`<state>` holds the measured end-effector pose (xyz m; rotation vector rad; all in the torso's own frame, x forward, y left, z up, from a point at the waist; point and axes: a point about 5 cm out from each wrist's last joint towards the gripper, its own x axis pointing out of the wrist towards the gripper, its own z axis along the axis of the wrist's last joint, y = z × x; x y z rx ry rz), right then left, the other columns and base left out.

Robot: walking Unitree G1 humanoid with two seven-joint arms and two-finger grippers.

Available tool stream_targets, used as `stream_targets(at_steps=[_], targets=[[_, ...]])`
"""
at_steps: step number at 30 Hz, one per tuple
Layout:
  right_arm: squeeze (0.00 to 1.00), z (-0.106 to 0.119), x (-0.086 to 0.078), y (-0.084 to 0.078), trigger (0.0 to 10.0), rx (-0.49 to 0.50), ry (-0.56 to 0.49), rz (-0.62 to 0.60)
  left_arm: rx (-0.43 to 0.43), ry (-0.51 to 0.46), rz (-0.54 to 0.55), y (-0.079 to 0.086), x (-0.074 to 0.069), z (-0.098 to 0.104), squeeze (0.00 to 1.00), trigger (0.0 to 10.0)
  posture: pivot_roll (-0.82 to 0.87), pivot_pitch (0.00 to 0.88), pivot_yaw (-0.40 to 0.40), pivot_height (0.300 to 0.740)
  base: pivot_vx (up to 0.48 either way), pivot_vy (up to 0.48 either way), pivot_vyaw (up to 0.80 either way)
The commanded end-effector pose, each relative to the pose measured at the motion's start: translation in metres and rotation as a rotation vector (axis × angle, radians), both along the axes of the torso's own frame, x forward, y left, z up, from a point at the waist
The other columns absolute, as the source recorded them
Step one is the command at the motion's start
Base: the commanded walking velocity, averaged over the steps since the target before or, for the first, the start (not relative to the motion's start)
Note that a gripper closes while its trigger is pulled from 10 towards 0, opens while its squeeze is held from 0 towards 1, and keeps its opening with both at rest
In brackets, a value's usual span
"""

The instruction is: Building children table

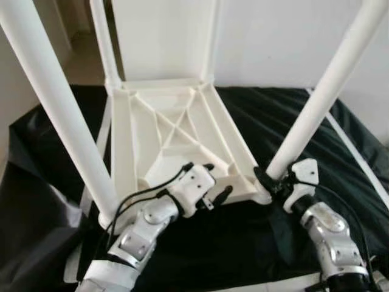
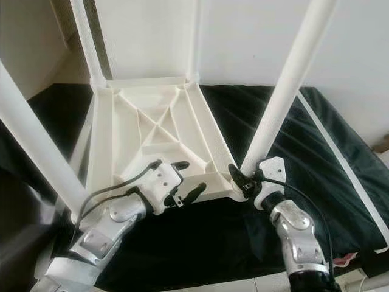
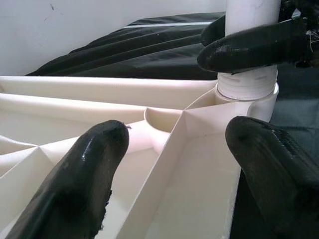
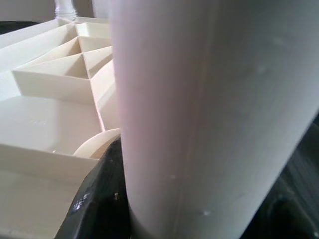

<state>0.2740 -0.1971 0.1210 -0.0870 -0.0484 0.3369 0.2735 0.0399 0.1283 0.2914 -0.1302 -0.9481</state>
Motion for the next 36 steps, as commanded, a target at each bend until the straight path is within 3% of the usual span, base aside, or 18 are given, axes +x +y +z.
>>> stream_targets(at_steps=[1,7,12,19,25,32,33,34,35,36], targets=[[0.00,-0.015,-0.008,0.002,10.0,-0.007,0.070,-0.071,0.033,0.014,0.045,0.000,0.002,-0.005,0.00,10.0,0.00,0.000,-0.070,0.740,0.000,0.000,0.00],[0.00,-0.014,-0.012,0.008,10.0,0.038,0.057,-0.120,0.036,0.021,0.059,0.001,0.004,-0.005,0.00,10.0,0.00,0.000,-0.064,0.740,0.000,0.000,0.00],[0.00,-0.019,-0.019,0.025,10.0,0.164,0.058,-0.338,0.021,0.026,0.062,-0.004,0.004,-0.001,0.00,10.0,-0.01,0.000,-0.054,0.740,0.000,0.000,0.00],[0.00,-0.020,-0.017,0.041,10.0,0.207,0.076,-0.476,0.014,0.035,0.052,-0.008,0.001,-0.001,0.00,10.0,-0.01,0.000,-0.058,0.740,0.000,0.000,0.00],[0.00,-0.019,-0.017,0.053,10.0,0.206,0.091,-0.463,0.015,0.037,0.057,-0.008,0.002,-0.001,0.00,10.0,0.01,0.000,-0.065,0.740,0.000,0.000,0.00],[0.00,-0.019,-0.017,0.055,10.0,0.218,0.092,-0.468,0.028,0.039,0.066,-0.005,0.002,-0.002,0.00,10.0,0.01,0.000,-0.070,0.740,0.000,0.000,0.00],[0.64,-0.017,-0.017,0.056,10.0,0.221,0.078,-0.458,0.033,0.041,0.069,-0.004,0.002,-0.003,0.00,10.0,0.02,0.000,-0.073,0.740,0.000,0.000,0.00],[0.64,-0.017,-0.017,0.056,10.0,0.221,0.078,-0.458,0.033,0.041,0.069,-0.004,0.002,-0.003,0.00,10.0,0.02,0.000,-0.073,0.740,0.000,0.000,0.00],[1.00,-0.016,-0.017,0.056,10.0,0.230,0.069,-0.449,0.034,0.042,0.068,-0.004,0.001,-0.004,0.00,10.0,0.02,0.000,-0.073,0.740,0.000,0.000,0.00],[1.00,-0.013,-0.016,0.056,10.0,0.248,0.056,-0.437,0.035,0.045,0.058,-0.005,0.001,-0.004,0.00,10.0,0.02,0.000,-0.074,0.740,0.000,0.000,0.00]])
